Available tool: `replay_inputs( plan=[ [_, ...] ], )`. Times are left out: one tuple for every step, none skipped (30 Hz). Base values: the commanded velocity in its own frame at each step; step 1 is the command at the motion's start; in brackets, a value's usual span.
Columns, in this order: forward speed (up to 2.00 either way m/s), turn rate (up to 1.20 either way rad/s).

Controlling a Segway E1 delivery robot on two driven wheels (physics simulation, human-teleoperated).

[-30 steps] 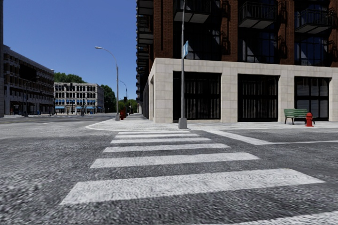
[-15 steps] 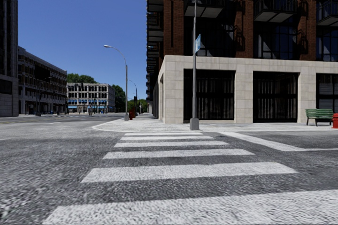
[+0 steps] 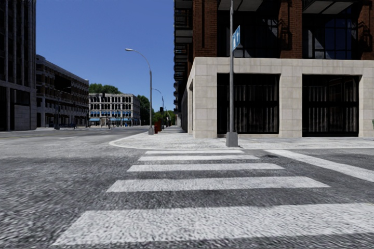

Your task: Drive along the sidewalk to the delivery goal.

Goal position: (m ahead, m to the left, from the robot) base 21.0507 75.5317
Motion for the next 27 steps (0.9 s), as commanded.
replay_inputs(
  plan=[
    [1.66, 0.26],
    [2.00, 0.26],
    [2.00, 0.00],
    [2.00, 0.00],
    [2.00, 0.00],
    [2.00, 0.00],
    [2.00, 0.00],
    [2.00, 0.00],
    [2.00, 0.00],
    [2.00, 0.00],
    [2.00, 0.00],
    [2.00, 0.00],
    [2.00, 0.00],
    [2.00, 0.00],
    [2.00, 0.00],
    [2.00, 0.00],
    [2.00, 0.00],
    [2.00, 0.00],
    [2.00, 0.00],
    [2.00, 0.00],
    [2.00, 0.00],
    [2.00, 0.00],
    [2.00, 0.00],
    [2.00, 0.00],
    [2.00, 0.00],
    [2.00, 0.00],
    [2.00, 0.00]
  ],
)
